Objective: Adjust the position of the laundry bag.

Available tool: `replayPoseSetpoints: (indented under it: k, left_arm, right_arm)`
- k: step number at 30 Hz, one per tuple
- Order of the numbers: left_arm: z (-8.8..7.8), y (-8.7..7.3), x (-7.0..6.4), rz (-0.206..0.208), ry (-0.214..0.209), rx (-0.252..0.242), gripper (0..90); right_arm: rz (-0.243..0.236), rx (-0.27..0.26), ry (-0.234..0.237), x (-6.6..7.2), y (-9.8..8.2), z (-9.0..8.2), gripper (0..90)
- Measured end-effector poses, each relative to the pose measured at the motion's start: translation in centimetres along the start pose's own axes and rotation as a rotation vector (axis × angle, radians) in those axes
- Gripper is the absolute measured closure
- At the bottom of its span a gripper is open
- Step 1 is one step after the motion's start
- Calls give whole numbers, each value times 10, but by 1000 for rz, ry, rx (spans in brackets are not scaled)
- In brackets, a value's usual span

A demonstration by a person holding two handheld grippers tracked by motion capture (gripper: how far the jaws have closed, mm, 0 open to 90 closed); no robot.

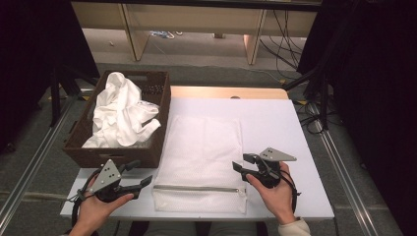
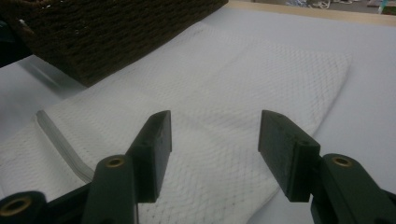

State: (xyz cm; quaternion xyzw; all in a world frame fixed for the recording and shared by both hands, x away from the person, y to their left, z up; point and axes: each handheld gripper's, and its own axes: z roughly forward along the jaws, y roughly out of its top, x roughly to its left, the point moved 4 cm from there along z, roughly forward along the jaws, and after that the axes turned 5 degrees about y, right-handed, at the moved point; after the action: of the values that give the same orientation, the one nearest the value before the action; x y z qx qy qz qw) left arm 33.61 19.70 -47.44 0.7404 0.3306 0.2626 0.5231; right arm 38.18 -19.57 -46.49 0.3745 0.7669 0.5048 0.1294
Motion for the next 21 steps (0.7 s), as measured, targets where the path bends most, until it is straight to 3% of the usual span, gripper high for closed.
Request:
replayPoseSetpoints:
  k: [1,2,3,4,5,7,8,9,10,11,12,13,14,15,16,18,19,20,21]
  left_arm:
    - [1,0,0,-5,-2,1,308]
    - [1,0,0,-3,-2,2,308]
    - [1,-1,0,-8,-2,7,309]
    - [1,-1,0,-9,-1,12,310]
    - [1,-2,0,-5,10,29,314]
    - [2,-6,1,18,32,85,322]
    - [2,-8,0,14,40,109,322]
    - [2,-10,-1,15,36,131,322]
    - [2,-11,-1,16,34,157,323]
    - [3,-12,-3,5,34,174,324]
    - [3,-12,-2,30,38,193,328]
    - [4,-13,-5,-10,40,210,333]
    - [4,-12,-6,-6,36,225,340]
    - [5,-12,-7,-26,34,253,345]
    - [6,-12,-9,-48,25,269,346]
    - [7,-12,-12,-74,21,303,359]
    - [7,-12,-15,-95,-2,335,360]
    - [7,-13,-18,-118,-20,364,359]
    - [8,-14,-21,-153,-26,395,360]
  right_arm:
    - [12,-6,-6,0,0,0,452]
    - [46,6,19,1,0,0,452]
    - [3,10,-1,-3,1,-2,450]
    - [23,1,5,-2,1,-1,450]
    - [1,13,15,-3,1,-1,450]
    - [30,49,20,-1,0,-3,446]
    - [20,51,6,-2,0,-3,446]
    - [61,53,-3,1,1,-3,447]
    - [16,61,1,-1,3,-2,450]
    - [31,92,-19,0,4,-3,456]
    - [21,101,-36,0,5,-3,457]
    - [46,141,-39,2,6,-4,474]
    - [47,166,-28,2,7,-3,494]
    - [47,183,-63,1,9,-4,501]
    - [61,231,-58,-1,9,-3,526]
    - [112,290,-86,-2,10,-4,565]
    - [150,349,-106,-3,9,-4,592]
    - [189,396,-101,-5,8,-3,639]
    - [203,410,-96,-9,8,-2,707]
